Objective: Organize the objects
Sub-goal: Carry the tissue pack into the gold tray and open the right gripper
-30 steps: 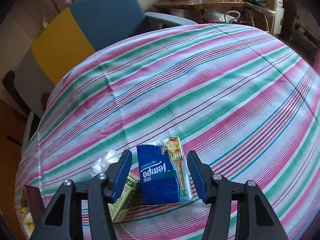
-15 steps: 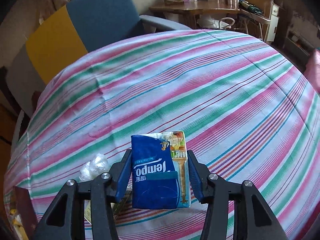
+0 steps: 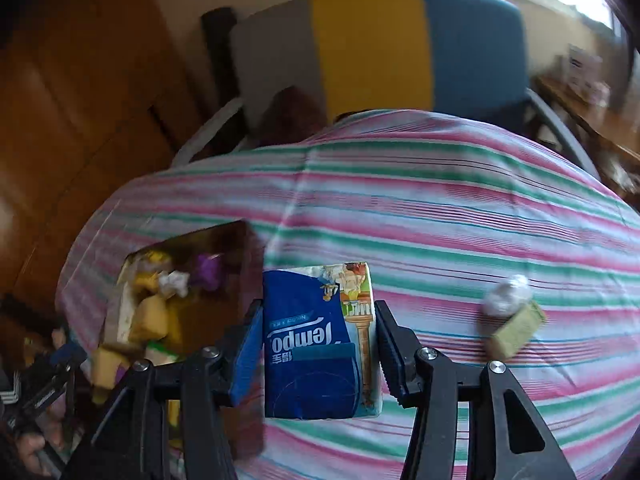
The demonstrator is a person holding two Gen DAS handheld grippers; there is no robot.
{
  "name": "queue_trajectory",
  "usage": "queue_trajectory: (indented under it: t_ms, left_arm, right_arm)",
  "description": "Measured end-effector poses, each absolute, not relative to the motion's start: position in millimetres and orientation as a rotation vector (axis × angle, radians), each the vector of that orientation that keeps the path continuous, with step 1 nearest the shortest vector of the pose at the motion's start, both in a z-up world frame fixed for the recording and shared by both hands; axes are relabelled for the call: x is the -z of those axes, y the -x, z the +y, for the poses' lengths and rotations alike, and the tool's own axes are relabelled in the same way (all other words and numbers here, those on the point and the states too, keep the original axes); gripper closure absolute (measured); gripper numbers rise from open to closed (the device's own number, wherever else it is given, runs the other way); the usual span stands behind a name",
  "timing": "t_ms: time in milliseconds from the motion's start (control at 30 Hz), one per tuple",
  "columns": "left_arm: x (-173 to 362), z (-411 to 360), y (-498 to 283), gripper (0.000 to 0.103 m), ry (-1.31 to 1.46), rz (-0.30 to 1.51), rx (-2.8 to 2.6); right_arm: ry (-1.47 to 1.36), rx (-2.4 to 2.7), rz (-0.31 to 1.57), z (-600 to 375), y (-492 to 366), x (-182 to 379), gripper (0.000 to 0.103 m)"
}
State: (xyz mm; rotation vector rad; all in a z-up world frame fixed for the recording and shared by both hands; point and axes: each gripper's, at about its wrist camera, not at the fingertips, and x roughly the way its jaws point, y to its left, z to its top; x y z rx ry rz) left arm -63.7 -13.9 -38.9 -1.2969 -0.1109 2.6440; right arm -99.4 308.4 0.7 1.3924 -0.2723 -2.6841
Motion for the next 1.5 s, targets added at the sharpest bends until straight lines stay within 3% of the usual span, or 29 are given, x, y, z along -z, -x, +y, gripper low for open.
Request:
queue_trajectory:
  t_ms: [167,333,800,933,1133,1500]
  left_arm:
    - [41,-28,61,0.055,1.286,-0.171,-2.638]
    - [43,-44,59,0.055,1.283,-0.225,-2.643]
    - [50,-52,61,0.055,1.281,-0.247,-2.650]
    - [46,-47,59,0.055,1.269,-0.216,-2.652]
    - [39,-31,53,0.055,1.237,-0.138,-2.654]
    - [33,1,43,0.055,1.213,-0.016,-2.609]
  right_arm:
    - [-1.519,2.525,-0.138,216,137,34,0.051]
    - [-1.649,2.499,-0.119,187,170,77,0.069]
    - [-1.592,2.547,-0.095,190,155,75,0.069]
    - [-1.537,2.568,-0.023,185,139,67,0.056]
    - [-1.463,2.602,0.000,191,114,55,0.049]
    - [-1.413,2.709,-0.135,243,80,42,0.041]
